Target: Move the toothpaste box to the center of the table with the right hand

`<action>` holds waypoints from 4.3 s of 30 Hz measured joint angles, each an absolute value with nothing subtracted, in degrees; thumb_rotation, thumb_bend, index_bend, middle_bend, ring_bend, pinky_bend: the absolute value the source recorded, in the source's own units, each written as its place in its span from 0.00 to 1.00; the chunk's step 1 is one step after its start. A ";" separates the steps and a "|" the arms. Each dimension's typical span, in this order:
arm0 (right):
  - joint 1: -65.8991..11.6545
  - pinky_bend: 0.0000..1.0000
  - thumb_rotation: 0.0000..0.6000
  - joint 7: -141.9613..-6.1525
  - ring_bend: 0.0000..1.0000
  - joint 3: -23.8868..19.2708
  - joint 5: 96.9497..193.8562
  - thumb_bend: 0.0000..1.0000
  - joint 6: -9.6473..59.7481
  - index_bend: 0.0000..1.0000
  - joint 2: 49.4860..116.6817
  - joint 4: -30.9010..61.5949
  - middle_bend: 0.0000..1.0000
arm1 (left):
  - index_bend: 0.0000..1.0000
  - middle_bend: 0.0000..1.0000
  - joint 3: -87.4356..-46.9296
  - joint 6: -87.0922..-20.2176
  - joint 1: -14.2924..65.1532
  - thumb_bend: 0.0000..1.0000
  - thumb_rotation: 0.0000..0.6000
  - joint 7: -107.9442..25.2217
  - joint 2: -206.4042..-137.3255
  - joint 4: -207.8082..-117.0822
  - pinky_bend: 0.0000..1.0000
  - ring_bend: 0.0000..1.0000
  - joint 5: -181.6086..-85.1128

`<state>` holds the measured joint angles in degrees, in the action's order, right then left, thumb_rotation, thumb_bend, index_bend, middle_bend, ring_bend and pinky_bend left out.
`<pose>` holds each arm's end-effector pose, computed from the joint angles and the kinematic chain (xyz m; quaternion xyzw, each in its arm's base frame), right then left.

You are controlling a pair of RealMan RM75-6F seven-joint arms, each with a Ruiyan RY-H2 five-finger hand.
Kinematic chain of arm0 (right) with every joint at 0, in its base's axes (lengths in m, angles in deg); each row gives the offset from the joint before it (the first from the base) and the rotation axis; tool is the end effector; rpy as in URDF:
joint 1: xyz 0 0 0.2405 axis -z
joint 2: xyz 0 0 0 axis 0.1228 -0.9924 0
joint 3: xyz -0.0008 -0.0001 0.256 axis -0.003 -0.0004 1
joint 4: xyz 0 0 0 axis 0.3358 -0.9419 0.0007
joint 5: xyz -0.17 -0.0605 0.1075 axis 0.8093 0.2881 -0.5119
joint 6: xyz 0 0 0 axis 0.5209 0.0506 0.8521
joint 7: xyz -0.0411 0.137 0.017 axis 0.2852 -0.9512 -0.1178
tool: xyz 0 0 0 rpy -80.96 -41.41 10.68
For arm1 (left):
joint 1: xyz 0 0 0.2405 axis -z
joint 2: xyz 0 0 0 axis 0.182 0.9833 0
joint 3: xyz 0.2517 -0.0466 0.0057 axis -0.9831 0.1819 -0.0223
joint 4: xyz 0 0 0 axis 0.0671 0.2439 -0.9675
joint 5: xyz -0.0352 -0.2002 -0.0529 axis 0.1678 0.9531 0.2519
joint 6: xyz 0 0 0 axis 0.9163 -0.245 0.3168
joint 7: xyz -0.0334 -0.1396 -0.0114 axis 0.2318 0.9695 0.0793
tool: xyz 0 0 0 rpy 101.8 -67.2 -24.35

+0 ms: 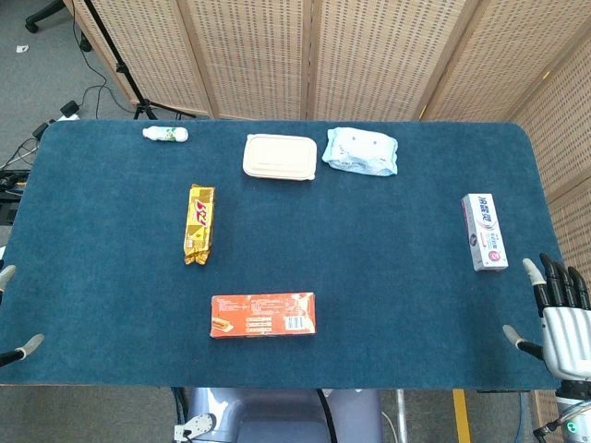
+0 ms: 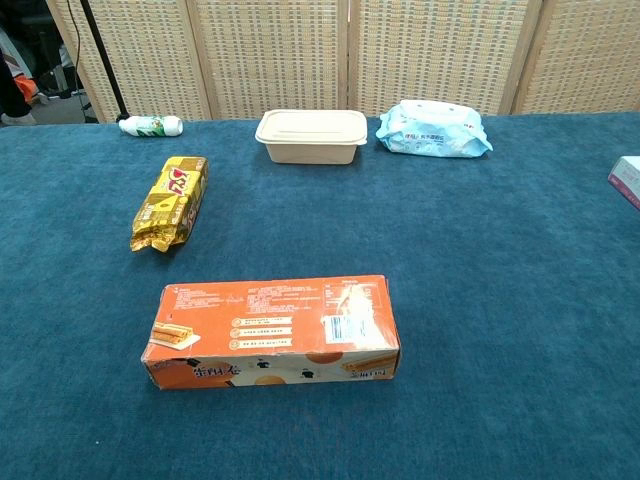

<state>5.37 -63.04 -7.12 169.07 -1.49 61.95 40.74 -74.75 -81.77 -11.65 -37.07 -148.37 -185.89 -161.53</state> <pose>-0.2880 -0.1713 0.1774 0.5727 -0.3408 0.3920 0.6342 -0.3086 0.1399 0.1861 -0.5637 -0.3948 -0.4108 0.5980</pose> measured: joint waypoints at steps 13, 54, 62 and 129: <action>5.13 0.00 1.00 -65.99 0.00 -7.20 169.72 0.05 -1.16 0.00 61.85 40.67 0.00 | 0.00 0.00 -74.74 -81.40 -11.58 0.00 1.00 -36.47 -148.15 -185.87 0.00 0.00 -161.60; -19.14 0.02 1.00 -124.24 0.00 5.27 145.68 1.00 60.34 0.12 67.40 0.57 0.03 | 0.00 0.00 -74.67 -80.36 -11.09 0.00 1.00 -37.37 -147.97 -187.28 0.00 0.00 -161.44; -21.47 0.02 1.00 -126.42 0.00 6.05 145.65 1.00 66.15 0.12 70.17 -1.93 0.03 | 0.00 0.00 -74.62 -80.23 -11.07 0.00 1.00 -37.06 -147.87 -187.22 0.00 0.00 -161.26; -29.52 0.06 1.00 -111.58 0.00 8.87 136.83 1.00 65.09 0.16 76.78 28.77 0.07 | 0.00 0.00 -74.09 -78.61 -10.47 0.00 1.00 -34.37 -146.53 -187.73 0.00 0.00 -159.43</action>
<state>-29.52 -111.58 8.87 136.83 65.09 76.78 28.77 -74.09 -78.61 -10.47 -34.37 -146.53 -187.73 -159.43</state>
